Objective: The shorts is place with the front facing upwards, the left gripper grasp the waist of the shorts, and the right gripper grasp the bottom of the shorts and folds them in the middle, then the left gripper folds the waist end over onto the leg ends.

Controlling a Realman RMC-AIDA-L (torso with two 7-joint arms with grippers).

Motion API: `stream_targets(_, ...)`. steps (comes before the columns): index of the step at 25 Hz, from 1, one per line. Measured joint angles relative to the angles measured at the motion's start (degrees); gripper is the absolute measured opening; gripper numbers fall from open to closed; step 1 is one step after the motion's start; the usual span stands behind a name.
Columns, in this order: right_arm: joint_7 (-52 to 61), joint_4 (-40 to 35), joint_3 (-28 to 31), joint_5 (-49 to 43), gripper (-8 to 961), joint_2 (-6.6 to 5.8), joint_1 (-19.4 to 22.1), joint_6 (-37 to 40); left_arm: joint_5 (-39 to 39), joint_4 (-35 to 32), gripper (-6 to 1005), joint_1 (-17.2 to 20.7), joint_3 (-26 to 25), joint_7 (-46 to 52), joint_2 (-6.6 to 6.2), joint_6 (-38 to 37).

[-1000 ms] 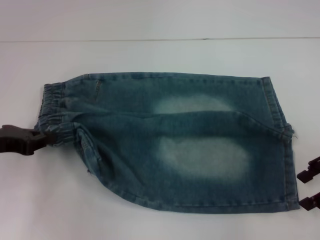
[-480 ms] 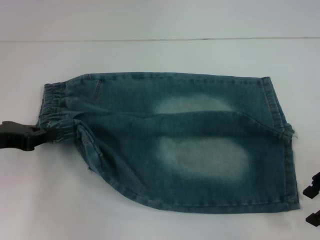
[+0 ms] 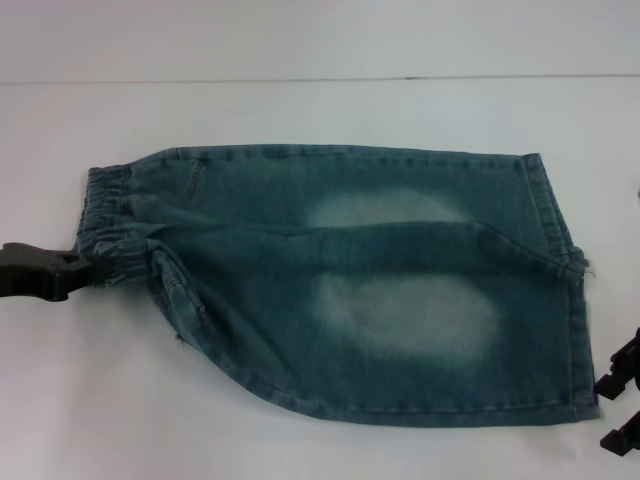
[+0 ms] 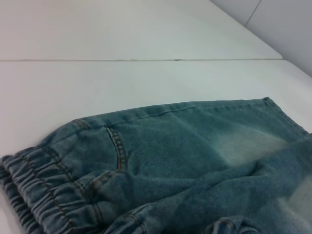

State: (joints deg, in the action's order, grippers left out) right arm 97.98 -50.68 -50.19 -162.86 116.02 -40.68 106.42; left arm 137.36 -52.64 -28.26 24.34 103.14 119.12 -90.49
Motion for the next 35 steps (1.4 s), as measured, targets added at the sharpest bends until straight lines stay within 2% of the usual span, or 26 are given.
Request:
stream_targets(9, 0.69, 0.05, -0.07, -0.04, 739, 1.39, -1.37, -1.14, -0.06, 0.08, 22, 0.28, 0.15, -0.36, 0.32, 0.84)
stream_targets(14, 0.41, 0.06, -0.36, -0.06, 538, 2.12, -1.51, -2.75, -0.08, 0.15, 22, 0.33, 0.18, -0.38, 0.32, 0.86)
stream_targets(25, -0.27, 0.85, -2.46, 0.05, 298, 2.85, -1.51, -4.03, -0.08, 0.17, 22, 0.49, 0.10, -0.49, 0.42, 0.85)
stream_targets(31, -0.40, 0.85, -2.46, 0.10, 60, 3.01, -1.37, -4.50, -0.08, 0.17, 22, 0.79, 0.14, -0.54, 0.41, 0.85)
stream_targets(35, -0.83, 0.86, -2.22, 0.50, 36, 3.00, -1.19, -4.61, -0.08, 0.17, 22, 0.93, 0.13, -0.55, 0.41, 0.79)
